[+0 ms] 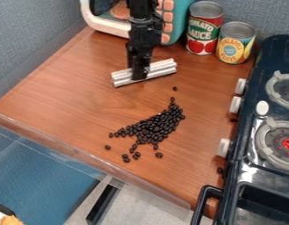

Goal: Sweep into pile

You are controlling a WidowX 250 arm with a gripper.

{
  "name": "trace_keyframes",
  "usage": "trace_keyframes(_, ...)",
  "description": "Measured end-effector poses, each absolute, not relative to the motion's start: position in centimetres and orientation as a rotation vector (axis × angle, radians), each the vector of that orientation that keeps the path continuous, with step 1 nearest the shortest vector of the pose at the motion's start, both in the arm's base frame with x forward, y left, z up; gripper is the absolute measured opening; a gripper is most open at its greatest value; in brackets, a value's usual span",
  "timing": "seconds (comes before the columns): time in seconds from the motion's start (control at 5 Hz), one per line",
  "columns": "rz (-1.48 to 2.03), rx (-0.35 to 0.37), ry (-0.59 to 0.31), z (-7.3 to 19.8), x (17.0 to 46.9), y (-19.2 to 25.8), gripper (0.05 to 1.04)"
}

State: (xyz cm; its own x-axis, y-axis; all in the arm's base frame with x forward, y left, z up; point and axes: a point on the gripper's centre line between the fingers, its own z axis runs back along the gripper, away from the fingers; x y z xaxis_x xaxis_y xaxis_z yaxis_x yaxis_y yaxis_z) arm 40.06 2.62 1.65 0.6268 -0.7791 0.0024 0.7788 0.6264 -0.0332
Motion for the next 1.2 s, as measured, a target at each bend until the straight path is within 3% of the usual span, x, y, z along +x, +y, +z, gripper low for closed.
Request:
trace_keyframes(0.4, -1.121, -0.003, -0.030, 1.6, 36.2, -1.8, 0.375)
trace_keyframes(0.8, -1.167, -0.001, -0.046, 1.6, 33.7, -2.3, 0.375)
trace_keyframes(1.0, -1.120, -0.035, -0.041, 1.8, 33.3, -2.1, 0.375)
trace_keyframes(1.2, -0.959, -0.056, -0.098, 3.9, 35.5, 0.7, 0.375)
